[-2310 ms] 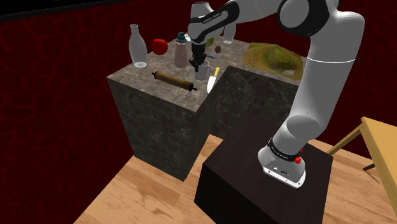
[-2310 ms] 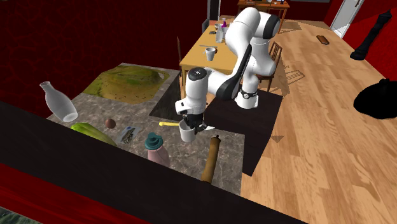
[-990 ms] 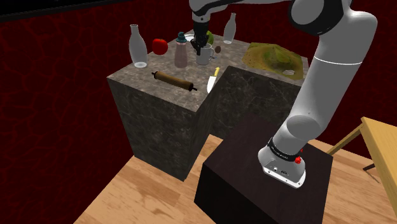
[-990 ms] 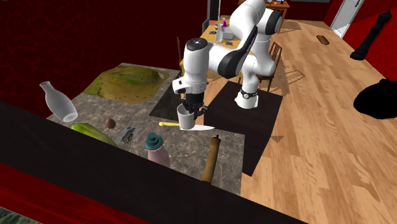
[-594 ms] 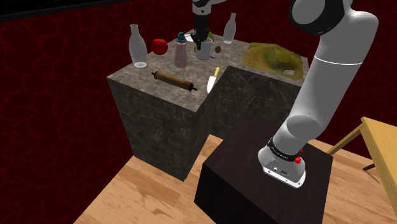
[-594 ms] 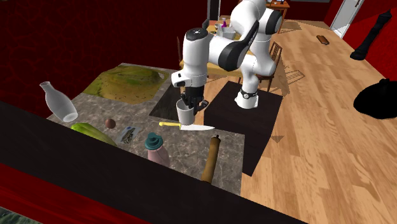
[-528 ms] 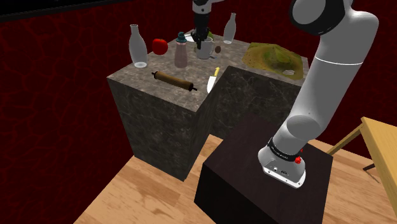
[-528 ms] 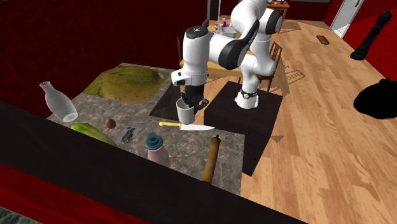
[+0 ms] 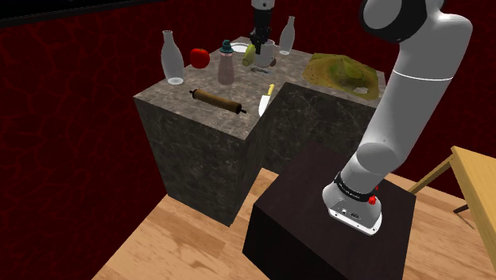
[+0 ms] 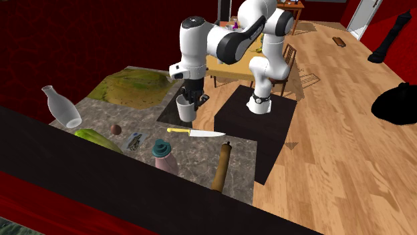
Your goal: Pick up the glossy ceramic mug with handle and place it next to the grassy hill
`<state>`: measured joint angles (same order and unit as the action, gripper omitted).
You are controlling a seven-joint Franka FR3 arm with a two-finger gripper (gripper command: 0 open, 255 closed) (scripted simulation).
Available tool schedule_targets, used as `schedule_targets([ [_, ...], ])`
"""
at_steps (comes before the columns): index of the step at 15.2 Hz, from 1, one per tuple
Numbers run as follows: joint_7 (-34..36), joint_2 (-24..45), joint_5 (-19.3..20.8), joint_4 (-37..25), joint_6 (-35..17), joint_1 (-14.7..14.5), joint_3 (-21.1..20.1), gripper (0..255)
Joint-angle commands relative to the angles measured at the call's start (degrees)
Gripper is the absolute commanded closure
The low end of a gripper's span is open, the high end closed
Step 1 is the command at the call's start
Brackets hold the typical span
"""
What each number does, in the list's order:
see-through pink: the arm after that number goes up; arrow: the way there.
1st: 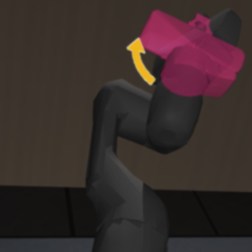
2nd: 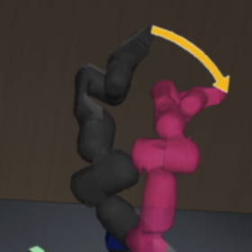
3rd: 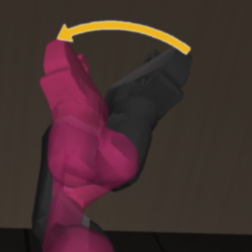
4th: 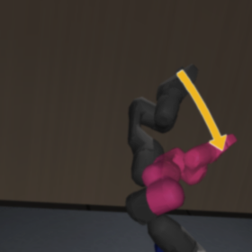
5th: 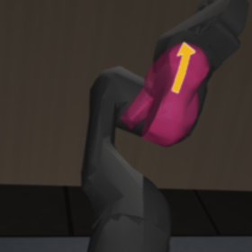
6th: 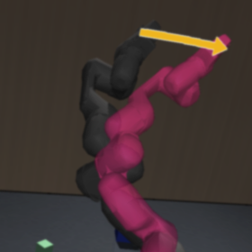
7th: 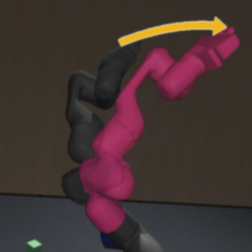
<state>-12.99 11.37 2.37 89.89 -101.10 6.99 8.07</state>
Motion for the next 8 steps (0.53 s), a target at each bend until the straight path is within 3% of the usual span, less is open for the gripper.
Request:
schedule_targets([
  [1,-2.6,0.0,-0.2,0.1,-0.3,1.5,1.0,255],
  [8,-11.7,3.2,-1.6,-4.0,0.2,7.3,4.3,255],
])
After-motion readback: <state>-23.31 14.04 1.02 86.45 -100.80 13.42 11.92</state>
